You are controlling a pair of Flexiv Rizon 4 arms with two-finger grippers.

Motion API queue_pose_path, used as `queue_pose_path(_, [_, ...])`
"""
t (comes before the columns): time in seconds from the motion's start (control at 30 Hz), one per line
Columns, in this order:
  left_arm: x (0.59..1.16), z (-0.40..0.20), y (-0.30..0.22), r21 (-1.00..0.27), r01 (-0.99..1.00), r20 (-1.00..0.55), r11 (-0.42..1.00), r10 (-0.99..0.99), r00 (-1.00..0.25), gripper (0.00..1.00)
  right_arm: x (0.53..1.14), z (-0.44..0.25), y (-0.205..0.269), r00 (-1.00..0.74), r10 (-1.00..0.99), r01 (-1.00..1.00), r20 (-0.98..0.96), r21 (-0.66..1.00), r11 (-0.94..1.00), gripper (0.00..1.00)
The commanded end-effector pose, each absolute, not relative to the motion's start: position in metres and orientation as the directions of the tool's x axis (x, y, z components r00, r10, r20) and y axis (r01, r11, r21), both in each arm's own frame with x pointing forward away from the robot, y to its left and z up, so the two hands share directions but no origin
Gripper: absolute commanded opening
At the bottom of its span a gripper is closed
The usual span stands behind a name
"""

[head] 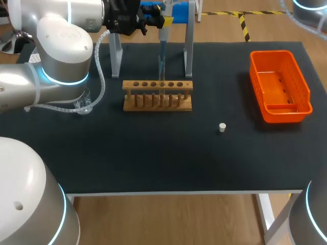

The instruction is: Invert the test tube, pick up the pipette, mount the tip to pipette, aspirate from beaker and dispense into the tube, eject the tip, return the pipette, and cap with the stopper.

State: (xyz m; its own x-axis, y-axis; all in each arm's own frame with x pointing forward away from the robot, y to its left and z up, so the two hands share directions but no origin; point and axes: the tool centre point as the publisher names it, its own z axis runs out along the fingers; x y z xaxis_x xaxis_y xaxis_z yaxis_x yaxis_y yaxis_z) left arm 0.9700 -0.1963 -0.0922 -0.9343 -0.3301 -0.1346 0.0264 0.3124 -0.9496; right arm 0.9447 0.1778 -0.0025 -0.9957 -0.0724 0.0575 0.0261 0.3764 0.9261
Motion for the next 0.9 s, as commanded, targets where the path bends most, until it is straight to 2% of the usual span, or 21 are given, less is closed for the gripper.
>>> queue_pose_path(0.03, [0.970,-0.091,-0.195,-0.949,0.026,-0.134,0.314,-0.327,-0.935,0.00,0.920,-0.018,0.144,-0.998,-0.049,0.024,0.045,0.930,0.366,1.00])
queue_pose_path(0.23, [0.970,-0.091,-0.195,-0.949,0.026,-0.134,0.314,-0.327,-0.935,0.00,0.907,-0.061,0.120,-0.996,-0.060,0.031,0.058,0.926,0.377,1.00])
queue_pose_path(0.53, [0.970,-0.091,-0.195,-0.949,0.026,-0.134,0.314,-0.327,-0.935,0.00,0.895,-0.139,0.124,-0.988,-0.059,0.101,0.141,0.891,0.443,1.00])
queue_pose_path(0.9, [0.970,-0.091,-0.195,-0.949,0.026,-0.134,0.314,-0.327,-0.935,0.00,0.895,-0.139,0.124,-0.988,-0.059,0.101,0.141,0.891,0.443,1.00])
